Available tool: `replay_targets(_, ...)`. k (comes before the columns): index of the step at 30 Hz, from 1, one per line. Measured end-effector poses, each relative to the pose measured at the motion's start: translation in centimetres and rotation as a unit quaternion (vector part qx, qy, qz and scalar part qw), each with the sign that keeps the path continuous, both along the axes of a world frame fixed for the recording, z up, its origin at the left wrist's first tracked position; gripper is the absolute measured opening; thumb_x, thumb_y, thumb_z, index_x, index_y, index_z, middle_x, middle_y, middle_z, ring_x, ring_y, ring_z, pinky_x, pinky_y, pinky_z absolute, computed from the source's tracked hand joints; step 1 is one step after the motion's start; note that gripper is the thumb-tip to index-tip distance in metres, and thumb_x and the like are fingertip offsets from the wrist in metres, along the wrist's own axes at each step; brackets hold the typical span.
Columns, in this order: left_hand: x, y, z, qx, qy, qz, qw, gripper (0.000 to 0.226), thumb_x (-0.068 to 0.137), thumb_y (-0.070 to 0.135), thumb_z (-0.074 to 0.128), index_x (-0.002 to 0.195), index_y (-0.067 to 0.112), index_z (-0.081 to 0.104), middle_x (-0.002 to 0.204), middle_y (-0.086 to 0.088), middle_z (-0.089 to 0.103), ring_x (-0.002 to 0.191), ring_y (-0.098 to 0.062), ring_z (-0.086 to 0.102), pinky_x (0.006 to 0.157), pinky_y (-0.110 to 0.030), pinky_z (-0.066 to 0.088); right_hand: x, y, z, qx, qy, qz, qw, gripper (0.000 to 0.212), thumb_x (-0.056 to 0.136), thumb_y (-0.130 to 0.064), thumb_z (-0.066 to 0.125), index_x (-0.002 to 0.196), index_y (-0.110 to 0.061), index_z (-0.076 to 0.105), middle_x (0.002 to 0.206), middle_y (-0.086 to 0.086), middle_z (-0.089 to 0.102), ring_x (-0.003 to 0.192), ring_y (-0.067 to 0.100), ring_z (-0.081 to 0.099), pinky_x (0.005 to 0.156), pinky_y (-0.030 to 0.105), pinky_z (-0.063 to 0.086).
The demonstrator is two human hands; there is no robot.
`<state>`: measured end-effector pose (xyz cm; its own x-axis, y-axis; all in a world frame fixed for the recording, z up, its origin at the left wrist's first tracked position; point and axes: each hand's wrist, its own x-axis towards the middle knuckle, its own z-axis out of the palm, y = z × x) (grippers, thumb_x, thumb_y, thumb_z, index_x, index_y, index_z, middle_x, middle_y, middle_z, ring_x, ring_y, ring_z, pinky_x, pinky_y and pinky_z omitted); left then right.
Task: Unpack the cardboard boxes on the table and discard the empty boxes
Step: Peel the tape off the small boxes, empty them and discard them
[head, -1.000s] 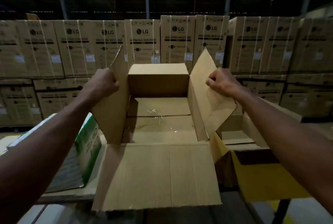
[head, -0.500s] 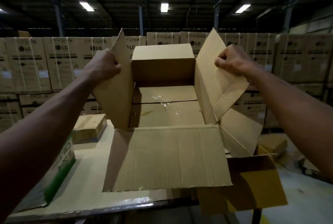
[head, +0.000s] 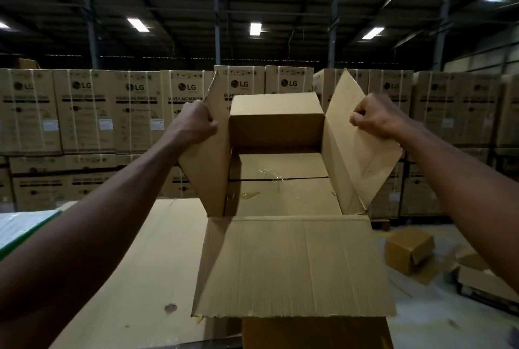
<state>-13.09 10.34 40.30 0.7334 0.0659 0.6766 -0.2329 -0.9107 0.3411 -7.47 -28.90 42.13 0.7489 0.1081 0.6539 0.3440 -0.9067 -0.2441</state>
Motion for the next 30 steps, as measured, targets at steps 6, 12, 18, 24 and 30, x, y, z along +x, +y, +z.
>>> replay_targets(6, 5.6, -2.8, -0.2, -0.001, 0.01, 0.0, 1.0, 0.018, 0.095, 0.011, 0.064, 0.085, -0.002, 0.07, 0.077, -0.012, 0.07, 0.055, -0.014, 0.061, 0.05, -0.026, 0.056, 5.3, -2.4, -1.3, -0.003, 0.009, -0.002, 1.0, 0.018, 0.101, -0.02, 0.061, 0.103, -0.006, 0.071, 0.087, 0.004, 0.062, 0.073, 0.011, 0.06, 0.057, 0.022, 0.041)
replay_targets(12, 13.0, -3.3, -1.8, -0.001, 0.022, -0.003, 1.0, 0.016, 0.096, 0.011, 0.064, 0.089, -0.002, 0.07, 0.084, -0.015, 0.072, 0.06, -0.016, 0.064, 0.053, -0.024, 0.055, 12.3, -2.8, -2.9, -0.007, 0.019, -0.004, 1.0, 0.015, 0.101, -0.019, 0.062, 0.102, -0.008, 0.071, 0.082, 0.001, 0.063, 0.071, 0.01, 0.06, 0.056, 0.023, 0.041)
replay_targets(18, 20.0, -3.7, -3.3, -0.01, 0.059, -0.008, 0.998, 0.015, 0.094, 0.011, 0.065, 0.09, -0.001, 0.072, 0.085, -0.014, 0.073, 0.069, -0.023, 0.072, 0.061, -0.032, 0.062, 19.7, -3.1, -4.7, -0.009, 0.071, -0.006, 0.997, 0.014, 0.1, -0.018, 0.062, 0.099, -0.008, 0.072, 0.09, 0.007, 0.068, 0.077, 0.015, 0.065, 0.059, 0.025, 0.047)
replay_targets(24, 25.4, -3.9, -6.1, -0.015, 0.111, -0.007, 0.994, 0.01, 0.092, 0.012, 0.068, 0.09, 0.003, 0.071, 0.087, -0.01, 0.072, 0.076, -0.021, 0.073, 0.064, -0.03, 0.061, 25.6, -3.1, -7.9, -0.006, 0.123, -0.011, 0.992, 0.014, 0.098, -0.016, 0.066, 0.095, -0.008, 0.076, 0.089, 0.006, 0.072, 0.078, 0.014, 0.066, 0.061, 0.027, 0.047)
replay_targets(30, 30.1, -3.6, -10.1, -0.04, 0.166, 0.01, 0.985, 0.011, 0.088, 0.016, 0.073, 0.086, 0.005, 0.074, 0.085, -0.007, 0.073, 0.074, -0.017, 0.071, 0.065, -0.03, 0.059, 30.9, -3.8, -11.6, 0.003, 0.178, 0.003, 0.984, 0.014, 0.099, -0.018, 0.064, 0.096, -0.01, 0.076, 0.094, 0.006, 0.071, 0.082, 0.015, 0.065, 0.06, 0.026, 0.046)
